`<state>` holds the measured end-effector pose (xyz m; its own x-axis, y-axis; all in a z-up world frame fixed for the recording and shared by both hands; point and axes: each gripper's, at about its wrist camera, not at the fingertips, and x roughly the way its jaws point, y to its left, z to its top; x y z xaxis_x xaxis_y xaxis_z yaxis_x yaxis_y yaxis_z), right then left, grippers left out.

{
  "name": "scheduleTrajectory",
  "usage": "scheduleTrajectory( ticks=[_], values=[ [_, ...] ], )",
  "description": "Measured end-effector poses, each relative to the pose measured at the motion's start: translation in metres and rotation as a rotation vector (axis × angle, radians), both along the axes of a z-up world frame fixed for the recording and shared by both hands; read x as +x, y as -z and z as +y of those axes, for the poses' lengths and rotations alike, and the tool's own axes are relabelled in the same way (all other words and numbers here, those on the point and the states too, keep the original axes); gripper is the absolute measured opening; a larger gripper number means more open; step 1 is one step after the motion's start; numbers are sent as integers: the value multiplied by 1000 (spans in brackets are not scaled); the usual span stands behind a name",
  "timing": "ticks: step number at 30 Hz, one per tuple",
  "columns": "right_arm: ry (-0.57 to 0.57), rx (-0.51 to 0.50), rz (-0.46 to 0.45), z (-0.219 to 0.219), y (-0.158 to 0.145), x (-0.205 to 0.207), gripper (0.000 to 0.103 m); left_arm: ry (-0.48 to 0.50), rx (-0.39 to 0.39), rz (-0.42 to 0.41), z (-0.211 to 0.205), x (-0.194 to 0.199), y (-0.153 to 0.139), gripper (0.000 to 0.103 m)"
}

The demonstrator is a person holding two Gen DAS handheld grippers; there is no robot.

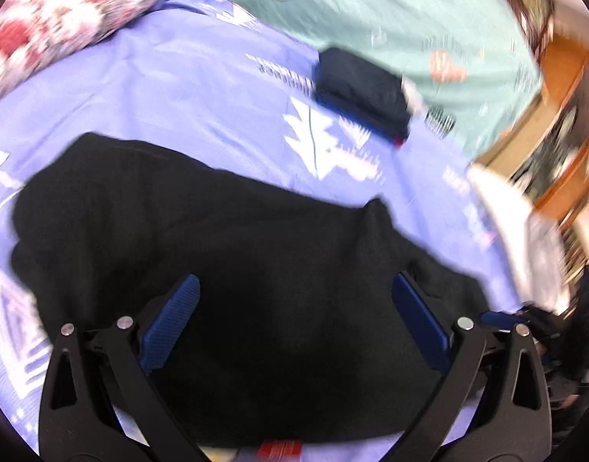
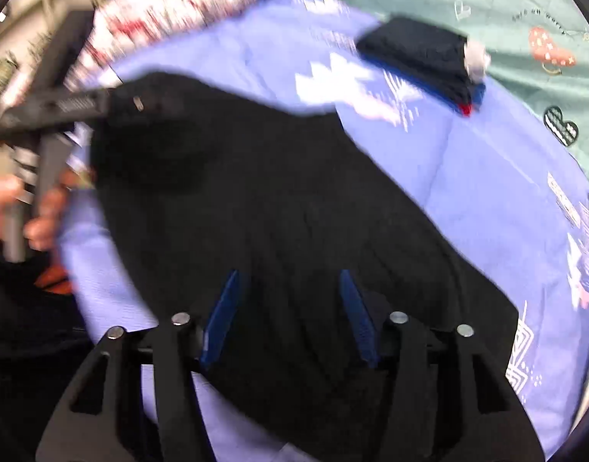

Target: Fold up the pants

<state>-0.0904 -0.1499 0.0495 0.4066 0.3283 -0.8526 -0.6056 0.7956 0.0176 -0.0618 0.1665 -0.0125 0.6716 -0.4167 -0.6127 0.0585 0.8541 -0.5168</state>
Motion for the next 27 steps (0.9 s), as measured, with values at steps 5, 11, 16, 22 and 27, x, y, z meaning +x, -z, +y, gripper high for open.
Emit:
scheduleTrajectory(
  ticks=[5, 11, 16, 22, 27],
  values=[
    [55, 180, 22, -20, -12, 21, 79, -143, -118, 90, 77, -34, -14, 101],
    [35, 149, 137, -9, 44, 33, 75, -278, -286, 256, 126, -44, 26, 101],
    [87, 405, 90, -44, 26, 35, 77, -250, -301, 269, 108, -16, 34, 101],
    [183, 525, 177, -68, 34, 47, 78, -332, -312, 274, 83, -2, 38, 101],
    [173, 524, 208, -65, 37, 49, 78, -431, -321, 253, 77, 4, 40, 101]
  ],
)
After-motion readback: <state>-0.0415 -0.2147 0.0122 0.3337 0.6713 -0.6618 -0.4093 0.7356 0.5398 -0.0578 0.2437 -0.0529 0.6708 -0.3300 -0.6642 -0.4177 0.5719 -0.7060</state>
